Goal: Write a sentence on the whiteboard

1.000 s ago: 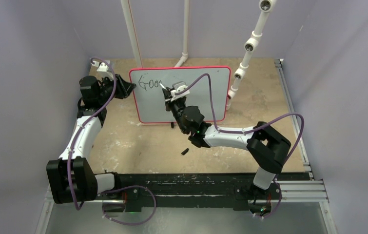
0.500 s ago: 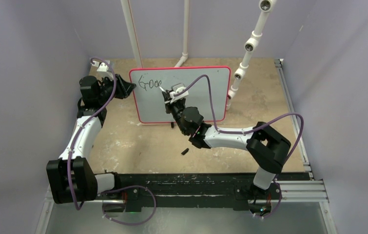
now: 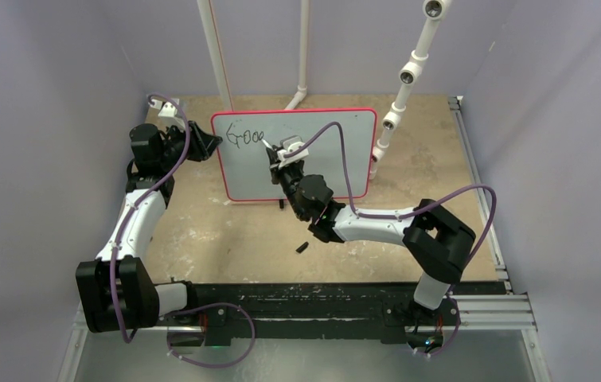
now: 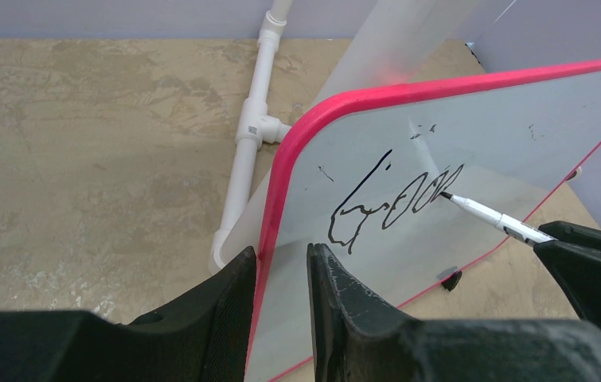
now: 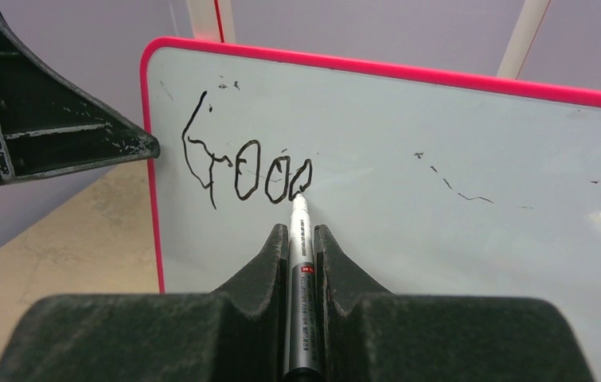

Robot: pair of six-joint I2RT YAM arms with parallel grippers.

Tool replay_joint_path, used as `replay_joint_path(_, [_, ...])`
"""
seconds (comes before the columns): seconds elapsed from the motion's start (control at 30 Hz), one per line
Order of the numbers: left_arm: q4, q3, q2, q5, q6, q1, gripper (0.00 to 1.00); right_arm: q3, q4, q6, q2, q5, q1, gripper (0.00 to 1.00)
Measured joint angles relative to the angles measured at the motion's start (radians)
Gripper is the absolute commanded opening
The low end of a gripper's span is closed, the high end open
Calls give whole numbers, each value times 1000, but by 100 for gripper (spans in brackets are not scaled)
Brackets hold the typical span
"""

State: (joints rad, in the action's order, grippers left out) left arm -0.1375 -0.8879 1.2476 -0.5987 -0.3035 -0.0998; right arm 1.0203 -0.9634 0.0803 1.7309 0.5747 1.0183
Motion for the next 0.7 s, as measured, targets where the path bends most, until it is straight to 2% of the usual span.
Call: replay_joint_path(0.7, [0,0,0,0,0,0,29,14,-72,61,-5,45,-1,0])
